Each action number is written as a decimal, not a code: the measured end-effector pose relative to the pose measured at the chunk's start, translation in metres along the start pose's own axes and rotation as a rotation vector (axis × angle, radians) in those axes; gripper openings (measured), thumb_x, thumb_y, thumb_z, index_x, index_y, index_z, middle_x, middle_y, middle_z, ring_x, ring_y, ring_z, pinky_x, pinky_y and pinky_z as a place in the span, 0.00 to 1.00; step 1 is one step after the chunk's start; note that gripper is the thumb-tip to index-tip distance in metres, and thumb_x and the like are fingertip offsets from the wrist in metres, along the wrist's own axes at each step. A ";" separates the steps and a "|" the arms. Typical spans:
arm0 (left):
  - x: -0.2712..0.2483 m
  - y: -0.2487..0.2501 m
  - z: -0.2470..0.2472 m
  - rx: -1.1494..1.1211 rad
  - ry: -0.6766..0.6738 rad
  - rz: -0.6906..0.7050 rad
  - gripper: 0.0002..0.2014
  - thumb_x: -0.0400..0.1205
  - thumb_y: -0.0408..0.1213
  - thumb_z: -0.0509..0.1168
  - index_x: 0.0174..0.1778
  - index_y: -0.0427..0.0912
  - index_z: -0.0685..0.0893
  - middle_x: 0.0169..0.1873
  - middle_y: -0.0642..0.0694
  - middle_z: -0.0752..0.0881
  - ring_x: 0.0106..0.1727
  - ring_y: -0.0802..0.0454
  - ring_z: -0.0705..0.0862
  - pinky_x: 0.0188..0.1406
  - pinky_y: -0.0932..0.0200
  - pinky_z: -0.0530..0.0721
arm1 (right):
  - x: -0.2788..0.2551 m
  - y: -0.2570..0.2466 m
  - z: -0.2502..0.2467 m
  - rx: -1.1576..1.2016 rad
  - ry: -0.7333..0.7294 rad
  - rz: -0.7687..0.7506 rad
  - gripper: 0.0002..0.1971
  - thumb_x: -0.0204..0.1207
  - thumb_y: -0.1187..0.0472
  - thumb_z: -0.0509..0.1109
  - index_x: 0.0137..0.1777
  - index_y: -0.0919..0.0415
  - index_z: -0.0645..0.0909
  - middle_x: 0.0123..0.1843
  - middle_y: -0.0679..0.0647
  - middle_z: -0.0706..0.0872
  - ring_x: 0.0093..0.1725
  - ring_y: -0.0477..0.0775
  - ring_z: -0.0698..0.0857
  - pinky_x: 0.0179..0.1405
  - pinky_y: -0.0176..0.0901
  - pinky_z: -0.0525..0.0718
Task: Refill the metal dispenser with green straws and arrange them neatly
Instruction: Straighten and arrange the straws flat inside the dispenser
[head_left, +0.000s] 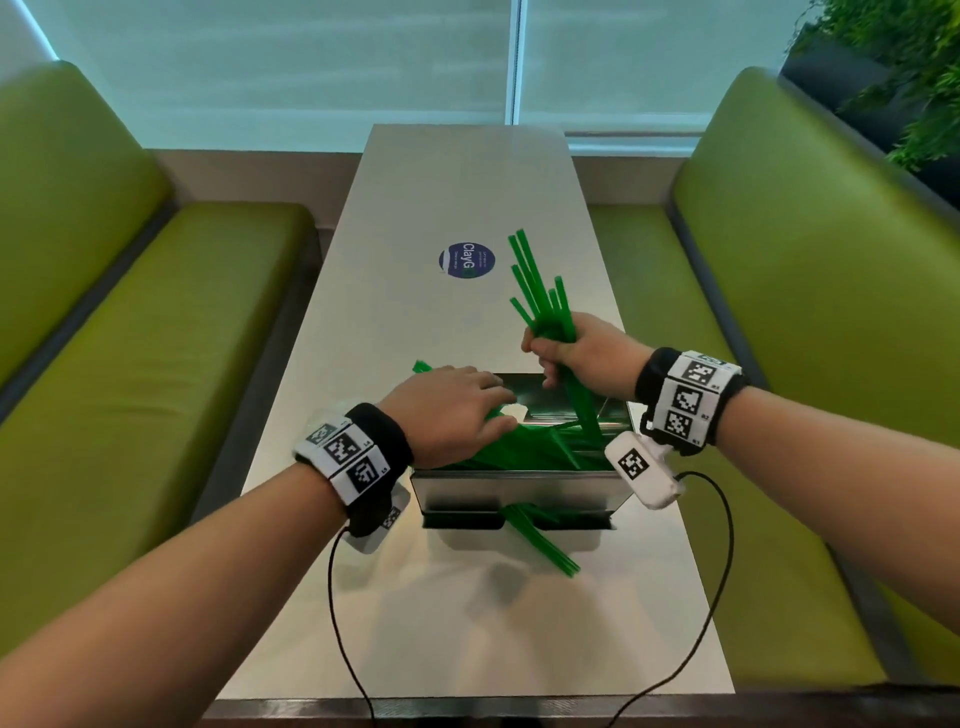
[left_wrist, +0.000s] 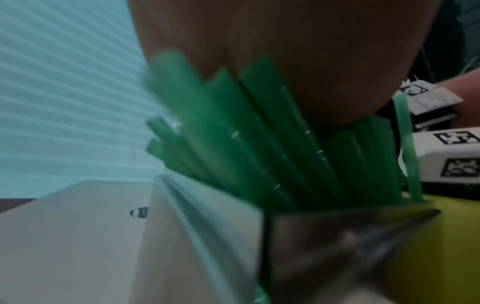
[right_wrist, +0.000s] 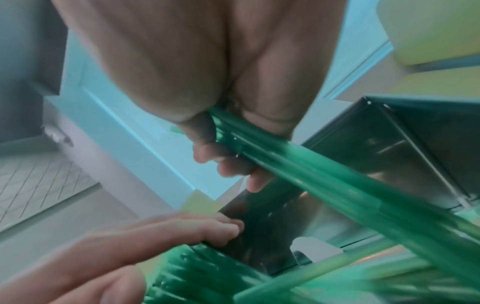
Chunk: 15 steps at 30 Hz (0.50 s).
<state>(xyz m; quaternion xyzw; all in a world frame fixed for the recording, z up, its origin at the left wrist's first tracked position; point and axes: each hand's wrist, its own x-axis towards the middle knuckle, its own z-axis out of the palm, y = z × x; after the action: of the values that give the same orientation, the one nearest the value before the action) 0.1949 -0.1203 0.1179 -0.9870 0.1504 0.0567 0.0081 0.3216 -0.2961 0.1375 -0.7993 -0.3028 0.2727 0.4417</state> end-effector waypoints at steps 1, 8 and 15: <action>0.004 -0.001 -0.002 -0.053 -0.080 -0.040 0.33 0.86 0.63 0.41 0.79 0.49 0.75 0.74 0.45 0.80 0.72 0.45 0.79 0.72 0.46 0.76 | 0.001 0.000 -0.001 0.003 0.008 0.009 0.09 0.87 0.61 0.62 0.59 0.64 0.81 0.34 0.53 0.80 0.38 0.57 0.82 0.52 0.58 0.87; 0.018 0.003 -0.016 -0.067 -0.417 -0.200 0.42 0.84 0.71 0.35 0.75 0.44 0.76 0.67 0.39 0.84 0.69 0.41 0.80 0.75 0.42 0.68 | -0.002 0.000 0.002 0.208 0.139 -0.025 0.07 0.84 0.58 0.69 0.56 0.61 0.80 0.32 0.54 0.79 0.29 0.57 0.81 0.47 0.67 0.87; 0.014 0.005 -0.014 -0.054 -0.454 -0.132 0.36 0.87 0.65 0.33 0.81 0.54 0.72 0.73 0.46 0.82 0.74 0.47 0.77 0.75 0.43 0.64 | -0.006 -0.028 -0.002 0.521 0.251 -0.232 0.04 0.85 0.63 0.67 0.54 0.58 0.83 0.29 0.55 0.77 0.27 0.53 0.75 0.30 0.47 0.78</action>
<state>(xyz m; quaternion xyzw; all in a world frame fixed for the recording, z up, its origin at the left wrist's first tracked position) 0.2077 -0.1296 0.1300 -0.9564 0.0782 0.2806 0.0192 0.3128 -0.2895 0.1639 -0.6469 -0.2549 0.1880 0.6936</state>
